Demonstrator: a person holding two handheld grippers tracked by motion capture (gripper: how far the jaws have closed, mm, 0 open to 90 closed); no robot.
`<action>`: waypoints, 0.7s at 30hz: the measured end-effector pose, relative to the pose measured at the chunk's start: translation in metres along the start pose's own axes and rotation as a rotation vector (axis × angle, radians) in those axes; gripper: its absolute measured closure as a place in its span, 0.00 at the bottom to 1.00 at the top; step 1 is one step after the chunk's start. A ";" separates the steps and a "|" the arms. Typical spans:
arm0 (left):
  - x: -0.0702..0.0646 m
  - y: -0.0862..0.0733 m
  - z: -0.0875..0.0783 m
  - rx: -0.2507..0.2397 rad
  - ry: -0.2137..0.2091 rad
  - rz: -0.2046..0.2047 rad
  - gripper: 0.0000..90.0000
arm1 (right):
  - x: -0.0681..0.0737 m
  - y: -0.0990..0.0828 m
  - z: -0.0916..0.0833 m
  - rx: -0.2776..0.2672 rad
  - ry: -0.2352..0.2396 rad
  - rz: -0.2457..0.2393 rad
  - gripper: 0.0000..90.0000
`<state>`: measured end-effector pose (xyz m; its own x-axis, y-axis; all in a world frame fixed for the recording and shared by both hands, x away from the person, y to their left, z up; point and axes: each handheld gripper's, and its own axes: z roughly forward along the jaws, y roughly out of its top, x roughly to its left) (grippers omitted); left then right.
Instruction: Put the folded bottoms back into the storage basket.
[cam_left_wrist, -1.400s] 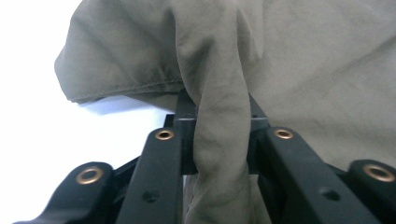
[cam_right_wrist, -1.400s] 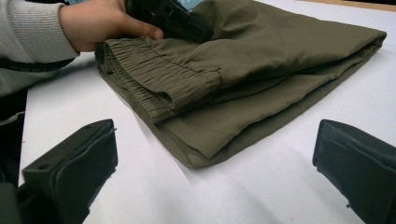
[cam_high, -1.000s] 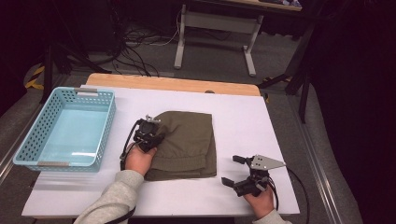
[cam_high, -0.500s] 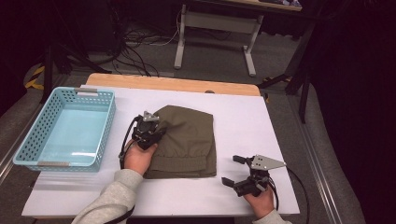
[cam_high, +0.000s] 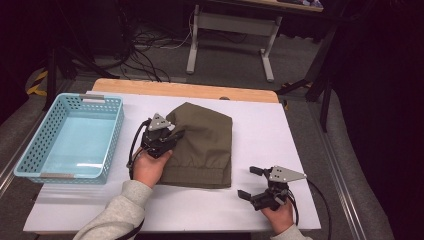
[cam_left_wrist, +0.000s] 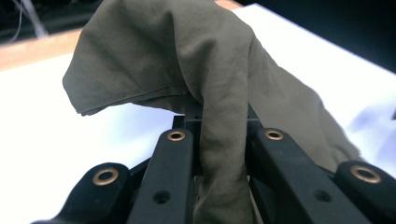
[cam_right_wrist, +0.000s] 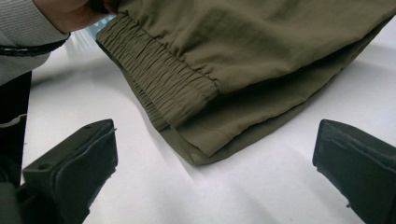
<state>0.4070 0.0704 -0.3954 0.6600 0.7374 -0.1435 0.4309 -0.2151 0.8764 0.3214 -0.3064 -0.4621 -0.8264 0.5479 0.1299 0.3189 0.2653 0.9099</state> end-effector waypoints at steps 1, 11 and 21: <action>-0.001 0.002 -0.002 -0.009 -0.003 0.005 0.91 | 0.000 0.000 0.000 0.000 0.000 0.000 0.00; -0.008 0.011 -0.020 -0.138 -0.083 0.052 0.91 | 0.000 0.000 0.000 0.000 0.002 -0.001 0.00; -0.007 0.019 -0.035 -0.173 -0.085 0.066 0.91 | 0.000 0.000 0.000 -0.003 0.006 0.000 0.00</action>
<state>0.3891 0.0832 -0.3618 0.7360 0.6672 -0.1148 0.2779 -0.1431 0.9499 0.3212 -0.3066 -0.4621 -0.8289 0.5436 0.1324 0.3178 0.2629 0.9110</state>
